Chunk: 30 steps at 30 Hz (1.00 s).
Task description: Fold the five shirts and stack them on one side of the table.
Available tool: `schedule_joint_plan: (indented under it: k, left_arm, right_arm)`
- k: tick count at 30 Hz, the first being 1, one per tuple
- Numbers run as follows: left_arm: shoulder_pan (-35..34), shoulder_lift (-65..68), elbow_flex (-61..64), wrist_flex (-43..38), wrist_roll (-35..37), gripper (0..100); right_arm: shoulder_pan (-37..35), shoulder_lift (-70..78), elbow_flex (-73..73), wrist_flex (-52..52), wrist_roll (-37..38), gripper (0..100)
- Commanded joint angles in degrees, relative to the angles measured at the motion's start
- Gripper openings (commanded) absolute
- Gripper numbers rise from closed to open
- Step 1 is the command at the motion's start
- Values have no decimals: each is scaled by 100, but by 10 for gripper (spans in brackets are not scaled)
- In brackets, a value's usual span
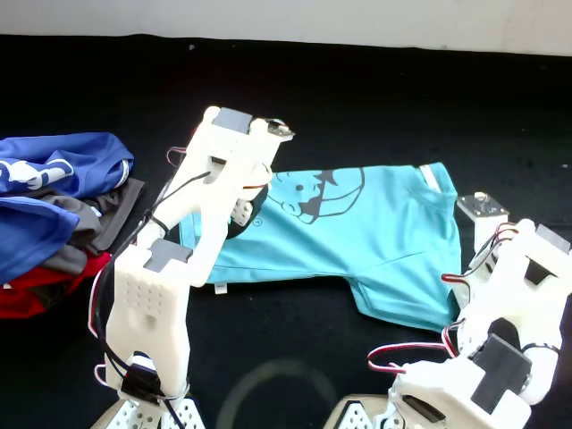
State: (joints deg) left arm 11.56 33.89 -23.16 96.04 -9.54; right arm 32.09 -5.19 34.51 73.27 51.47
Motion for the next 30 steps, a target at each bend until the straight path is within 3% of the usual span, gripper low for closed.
schedule_joint_plan:
  k: [1,6,11,18,24,30]
  left_arm:
    - [57,-338,-145,62,-18,8]
    - [40,-347,171,26,-26,8]
    - [-84,-356,1182,-448,-62,8]
    - [-365,-356,1912,-1196,-35,8]
    - [-418,-347,2167,-1503,-53,8]
    - [-418,-532,2009,-1547,-35,8]
  right_arm:
    - [-180,-84,215,-40,70,8]
    - [-365,-92,268,-57,70,15]
    - [-321,-92,-356,-48,70,126]
    - [-347,-92,-760,-40,114,126]
    - [-611,-101,-778,629,862,126]
    - [-760,-857,-919,690,457,126]
